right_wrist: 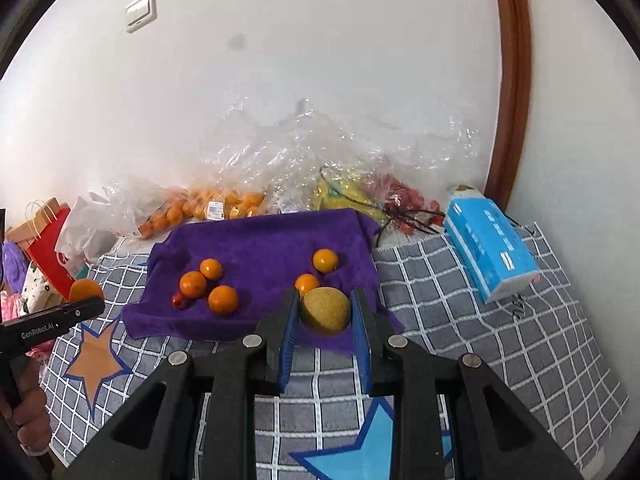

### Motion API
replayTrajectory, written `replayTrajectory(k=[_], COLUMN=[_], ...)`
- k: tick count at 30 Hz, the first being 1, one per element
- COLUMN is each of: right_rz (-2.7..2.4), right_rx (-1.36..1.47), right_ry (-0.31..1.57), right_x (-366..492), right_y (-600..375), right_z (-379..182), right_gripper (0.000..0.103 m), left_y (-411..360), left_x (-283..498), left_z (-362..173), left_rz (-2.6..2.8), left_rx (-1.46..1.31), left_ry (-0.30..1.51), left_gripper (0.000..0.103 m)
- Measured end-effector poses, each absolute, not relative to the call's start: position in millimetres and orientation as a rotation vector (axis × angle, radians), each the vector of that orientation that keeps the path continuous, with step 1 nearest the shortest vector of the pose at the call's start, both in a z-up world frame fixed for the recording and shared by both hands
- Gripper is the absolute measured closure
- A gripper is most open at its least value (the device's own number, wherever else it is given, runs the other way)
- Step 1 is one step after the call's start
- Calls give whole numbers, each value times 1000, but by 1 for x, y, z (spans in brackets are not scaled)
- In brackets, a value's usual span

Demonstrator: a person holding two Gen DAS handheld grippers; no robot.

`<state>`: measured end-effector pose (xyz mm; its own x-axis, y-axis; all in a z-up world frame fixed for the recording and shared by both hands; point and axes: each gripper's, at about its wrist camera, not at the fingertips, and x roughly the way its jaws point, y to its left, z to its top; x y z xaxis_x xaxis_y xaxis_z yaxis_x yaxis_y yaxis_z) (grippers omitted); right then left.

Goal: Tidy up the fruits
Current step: 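Lift both held fruits up over the purple towel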

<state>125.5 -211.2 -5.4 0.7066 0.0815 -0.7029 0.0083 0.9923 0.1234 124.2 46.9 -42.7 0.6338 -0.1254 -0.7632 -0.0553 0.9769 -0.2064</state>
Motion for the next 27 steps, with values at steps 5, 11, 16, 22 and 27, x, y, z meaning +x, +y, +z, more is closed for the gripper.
replayTrajectory(k=[5,11,16,22,27], right_rz=[47,49,56,59,64], right_rx=[127,134,102,112,123], right_ry=[774,795,823,858,910], right_x=[141,161,178,200,219], right_y=[-212,-212,-211,-213,-213], right_z=[-4,-14,-25,-48,-79], right_gripper=[77,77,77,77,77], left_y=[48,46,50,52,54], left_x=[135,150,170,197,219], left_z=[-40,-39,-43,-56,-73], left_rz=[-40,-44,-44,-37,-38], left_rx=[-215,-198,-219,-207,-212], left_ry=[879,875,872,893,918], left_gripper=[63,63,63,63,63])
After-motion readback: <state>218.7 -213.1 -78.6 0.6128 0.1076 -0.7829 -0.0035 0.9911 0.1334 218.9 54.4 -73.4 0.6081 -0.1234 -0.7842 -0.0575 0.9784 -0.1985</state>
